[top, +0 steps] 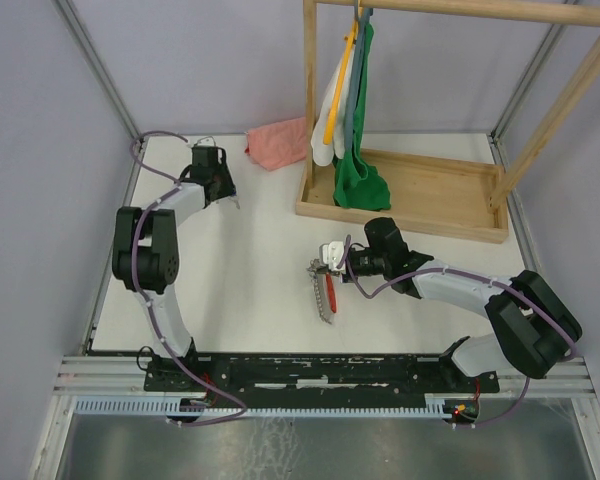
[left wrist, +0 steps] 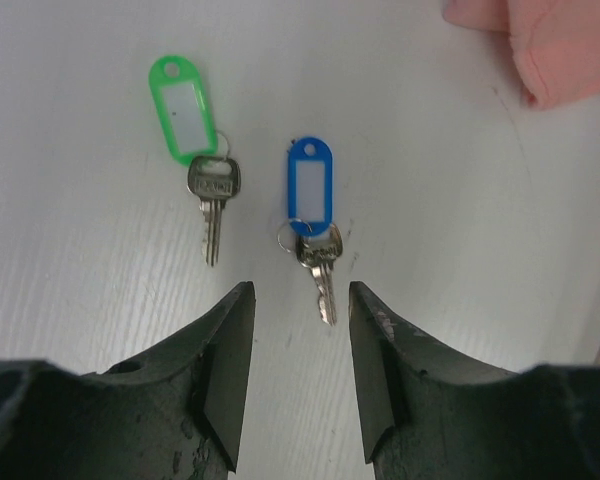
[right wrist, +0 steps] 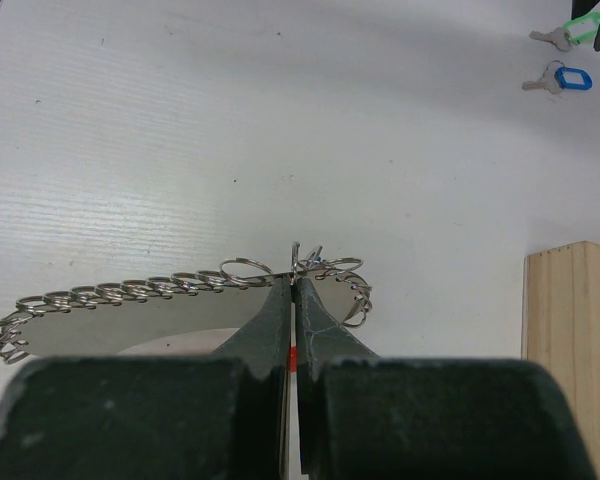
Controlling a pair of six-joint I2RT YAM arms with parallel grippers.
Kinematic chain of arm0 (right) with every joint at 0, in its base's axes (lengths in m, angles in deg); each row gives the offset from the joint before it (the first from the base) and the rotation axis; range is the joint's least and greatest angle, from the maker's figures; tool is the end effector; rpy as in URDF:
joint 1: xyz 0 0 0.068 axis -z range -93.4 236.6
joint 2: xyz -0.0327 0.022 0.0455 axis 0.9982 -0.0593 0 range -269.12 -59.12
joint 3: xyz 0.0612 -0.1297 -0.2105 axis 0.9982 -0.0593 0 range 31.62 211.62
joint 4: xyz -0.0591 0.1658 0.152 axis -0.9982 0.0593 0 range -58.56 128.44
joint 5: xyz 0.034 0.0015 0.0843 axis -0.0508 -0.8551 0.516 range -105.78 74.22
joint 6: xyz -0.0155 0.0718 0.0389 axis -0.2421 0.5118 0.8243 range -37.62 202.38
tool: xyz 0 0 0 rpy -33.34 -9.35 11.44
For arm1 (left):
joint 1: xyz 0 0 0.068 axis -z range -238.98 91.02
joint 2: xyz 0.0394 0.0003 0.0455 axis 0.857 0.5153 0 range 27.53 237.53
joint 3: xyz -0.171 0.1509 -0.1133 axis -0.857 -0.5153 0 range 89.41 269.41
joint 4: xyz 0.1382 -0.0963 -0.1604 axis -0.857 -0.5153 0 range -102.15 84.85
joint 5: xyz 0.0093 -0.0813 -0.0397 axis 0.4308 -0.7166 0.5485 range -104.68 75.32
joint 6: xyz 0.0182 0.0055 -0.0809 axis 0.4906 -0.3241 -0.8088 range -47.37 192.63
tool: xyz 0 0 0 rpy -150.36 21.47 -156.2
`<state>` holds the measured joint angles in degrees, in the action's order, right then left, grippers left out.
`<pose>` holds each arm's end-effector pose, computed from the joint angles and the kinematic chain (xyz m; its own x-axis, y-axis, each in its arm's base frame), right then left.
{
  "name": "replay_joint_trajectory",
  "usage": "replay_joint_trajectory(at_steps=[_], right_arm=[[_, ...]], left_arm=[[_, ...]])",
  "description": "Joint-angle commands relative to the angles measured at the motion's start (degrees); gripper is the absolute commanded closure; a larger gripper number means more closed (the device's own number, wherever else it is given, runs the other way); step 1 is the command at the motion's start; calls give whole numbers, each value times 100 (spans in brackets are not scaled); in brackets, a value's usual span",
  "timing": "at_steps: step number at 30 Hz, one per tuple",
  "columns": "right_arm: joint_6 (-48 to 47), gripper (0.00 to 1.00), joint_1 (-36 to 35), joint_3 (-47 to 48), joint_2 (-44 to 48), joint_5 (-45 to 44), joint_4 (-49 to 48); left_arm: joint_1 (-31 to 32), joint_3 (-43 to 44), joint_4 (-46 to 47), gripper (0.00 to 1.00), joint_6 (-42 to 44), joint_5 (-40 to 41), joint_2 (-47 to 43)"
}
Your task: Put the keys on the keyring
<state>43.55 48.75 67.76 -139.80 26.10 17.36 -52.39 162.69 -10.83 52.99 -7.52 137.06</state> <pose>0.1954 0.2133 0.1833 0.2594 -0.3896 -0.8837 -0.9609 -0.0121 -0.2767 0.4170 -0.0390 0.1689 -0.6326 -0.2626 -0.7286 -0.2026 0.9641 -0.1716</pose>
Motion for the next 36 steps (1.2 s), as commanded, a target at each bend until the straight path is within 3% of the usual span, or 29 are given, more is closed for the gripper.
replay_joint_trajectory(at_steps=[1, 10, 16, 25, 30, 36], right_arm=[[-10, 99, 10, 43, 75, 92, -166], [-30, 99, 14, 95, 1, 74, -79], [-51, 99, 12, 87, 20, 91, -51], [-47, 99, 12, 46, 147, 142, -59], [-37, 99, 12, -17, 252, 135, -89], [-38, 99, 31, -84, 376, 61, -94]], left_arm=[[-119, 879, -49, 52, 669, -239, 532], [-140, 1835, -731, 56, 973, -498, 1505], [-132, 1672, -1079, 66, 724, -723, 1618], [488, -283, -1022, 87, 172, -585, 221], [1197, -1724, -936, 87, -236, -227, -997], [1840, -2931, -630, 73, -974, -360, -2347]])
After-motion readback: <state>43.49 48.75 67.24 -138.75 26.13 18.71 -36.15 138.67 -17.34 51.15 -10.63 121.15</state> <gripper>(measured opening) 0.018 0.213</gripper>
